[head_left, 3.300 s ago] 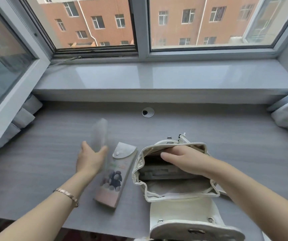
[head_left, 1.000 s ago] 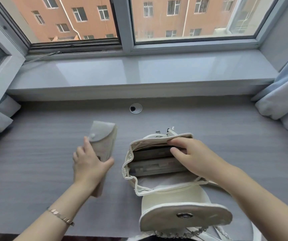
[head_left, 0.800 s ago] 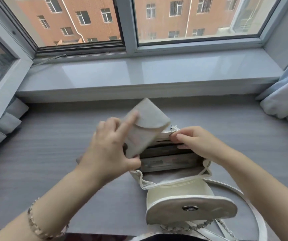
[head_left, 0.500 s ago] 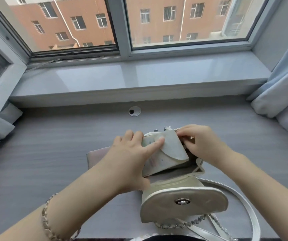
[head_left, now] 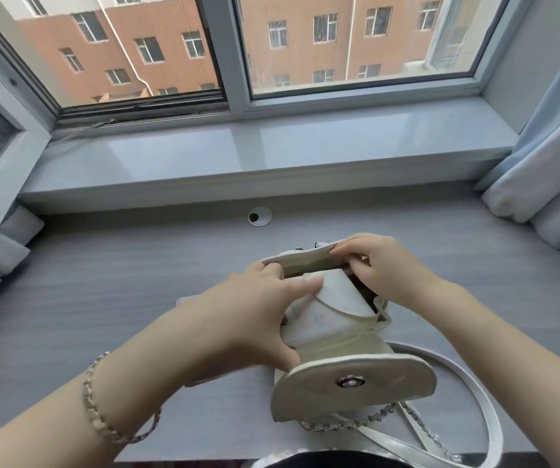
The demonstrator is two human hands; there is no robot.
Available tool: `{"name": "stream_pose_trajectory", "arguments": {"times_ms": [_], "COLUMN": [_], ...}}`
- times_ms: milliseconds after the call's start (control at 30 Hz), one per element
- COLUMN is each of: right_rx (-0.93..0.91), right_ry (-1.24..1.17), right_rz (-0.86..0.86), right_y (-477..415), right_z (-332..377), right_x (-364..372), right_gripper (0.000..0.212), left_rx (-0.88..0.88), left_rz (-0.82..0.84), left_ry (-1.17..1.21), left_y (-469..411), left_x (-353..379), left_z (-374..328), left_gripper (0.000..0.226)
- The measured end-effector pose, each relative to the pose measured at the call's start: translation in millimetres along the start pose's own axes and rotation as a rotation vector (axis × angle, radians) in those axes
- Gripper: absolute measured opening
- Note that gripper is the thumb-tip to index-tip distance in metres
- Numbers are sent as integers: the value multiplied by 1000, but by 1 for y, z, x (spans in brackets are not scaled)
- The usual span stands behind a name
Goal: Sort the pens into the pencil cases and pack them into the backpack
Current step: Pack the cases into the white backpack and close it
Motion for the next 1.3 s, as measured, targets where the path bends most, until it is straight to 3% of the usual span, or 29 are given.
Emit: {"name": "stream_pose_trajectory", "arguments": {"times_ms": [200, 267, 333, 533, 800, 1000, 1133, 1200, 1300], "right_rx": [-136, 8, 188, 180, 177, 334, 367, 265, -119], "right_ry": [101, 80, -86, -104, -66, -303, -202, -53, 103], "right_rz": [-260, -236, -124, -122, -113, -246, -313, -368, -435], "right_y": [15, 21, 25, 23, 17, 18, 18, 17, 18], "right_z": [-11, -23, -32, -35, -41, -39, -33, -20, 16], "right_x": [3, 6, 10, 3, 1, 1, 7, 9, 13], "right_gripper": [23, 34, 35, 16, 16, 18, 16, 16, 25], "left_rx": [-80, -89, -68, -58, 79, 155, 207, 239, 209], "left_rz": [-43, -91, -146, -148, -110, -150, -148, -168, -204], "left_ry": [-195, -191, -107, -18, -341, -414, -454, -376, -205], "left_y": [-36, -40, -41, -63, -77, -75, -83, -84, -81], "left_x": [22, 28, 30, 32, 37, 37, 38, 40, 41], "left_z": [1, 0, -6, -20, -6, -10, -8, -4, 1], "left_gripper": [67, 72, 73, 63, 81, 82, 80, 76, 62]}}
Point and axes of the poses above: each hand's wrist, its own y-axis away from the middle knuckle, its own x-axis out of the palm, z = x × y, the point moved 3 cm from there along -y, towards the middle knuckle, and after that the axes turned 1 degree about x, right-handed, at the moved point
